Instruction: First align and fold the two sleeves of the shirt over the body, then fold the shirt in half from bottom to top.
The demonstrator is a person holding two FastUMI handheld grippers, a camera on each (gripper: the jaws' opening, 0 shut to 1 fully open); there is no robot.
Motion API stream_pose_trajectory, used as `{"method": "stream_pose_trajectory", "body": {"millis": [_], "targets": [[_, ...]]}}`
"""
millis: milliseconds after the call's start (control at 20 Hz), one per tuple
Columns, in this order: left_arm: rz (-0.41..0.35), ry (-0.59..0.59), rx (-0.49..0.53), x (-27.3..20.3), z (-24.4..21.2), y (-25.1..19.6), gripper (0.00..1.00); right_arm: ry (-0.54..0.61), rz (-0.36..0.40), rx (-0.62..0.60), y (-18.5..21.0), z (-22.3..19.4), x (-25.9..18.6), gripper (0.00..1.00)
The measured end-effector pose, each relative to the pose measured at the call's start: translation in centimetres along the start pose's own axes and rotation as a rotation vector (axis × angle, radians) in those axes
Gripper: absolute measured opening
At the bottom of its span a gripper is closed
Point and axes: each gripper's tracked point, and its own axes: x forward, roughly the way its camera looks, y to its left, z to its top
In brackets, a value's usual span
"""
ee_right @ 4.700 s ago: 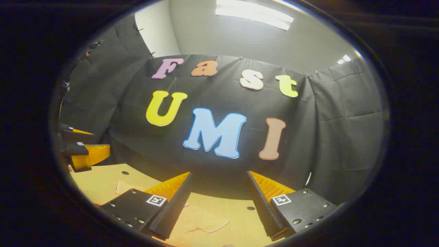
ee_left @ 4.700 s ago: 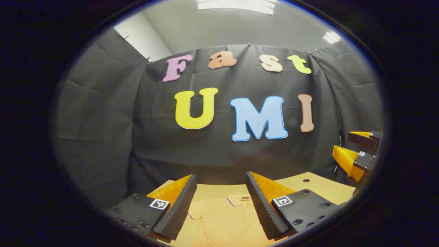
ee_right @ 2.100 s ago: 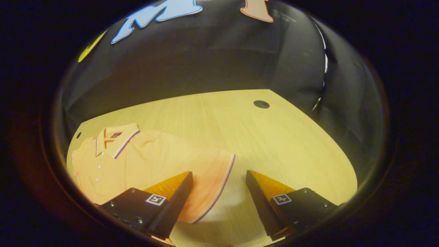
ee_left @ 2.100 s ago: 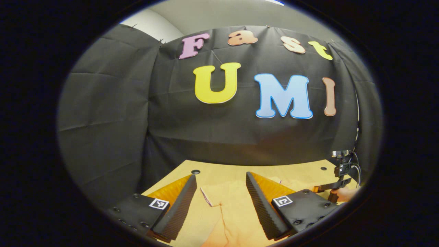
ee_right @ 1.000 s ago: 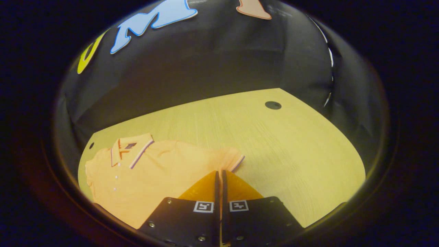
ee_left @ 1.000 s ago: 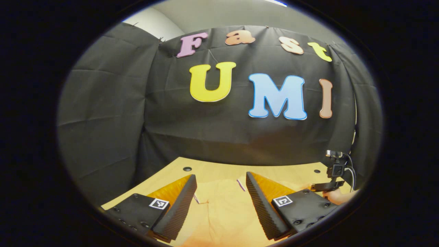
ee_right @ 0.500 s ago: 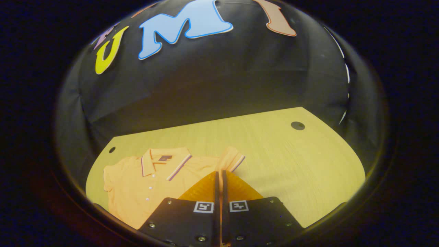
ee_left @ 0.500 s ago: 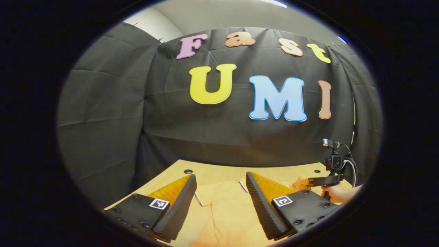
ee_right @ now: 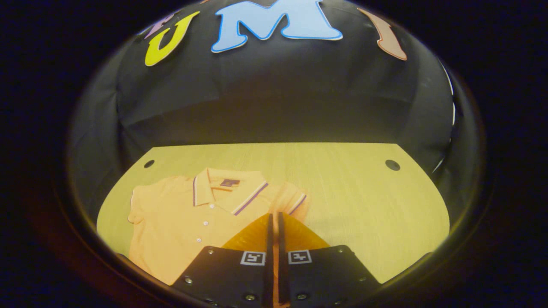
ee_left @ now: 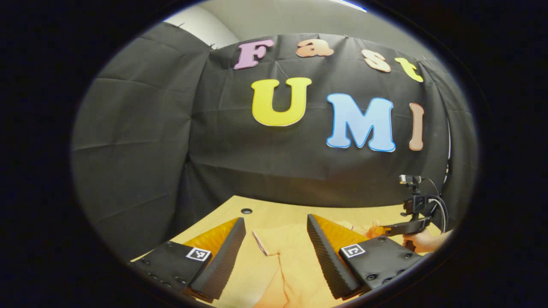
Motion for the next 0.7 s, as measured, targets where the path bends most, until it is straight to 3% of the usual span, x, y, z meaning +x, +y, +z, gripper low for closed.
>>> {"method": "stream_pose_trajectory", "body": {"millis": [500, 600, 700], "targets": [[0.037, 0.005, -0.015, 0.2, -0.3, 3.2, 0.97, 0.058, 0.011, -0.04, 1.2, -1.4, 0.4, 0.12], [0.033, 0.005, -0.017, 0.3, -0.3, 3.2, 0.97, 0.059, 0.008, -0.041, 1.1, -1.3, 0.2, 0.18], [0.024, 0.005, -0.011, 0.6, -0.4, 3.0, 0.97, 0.059, 0.003, -0.046, 1.1, -1.3, -0.1, 0.32]]}}
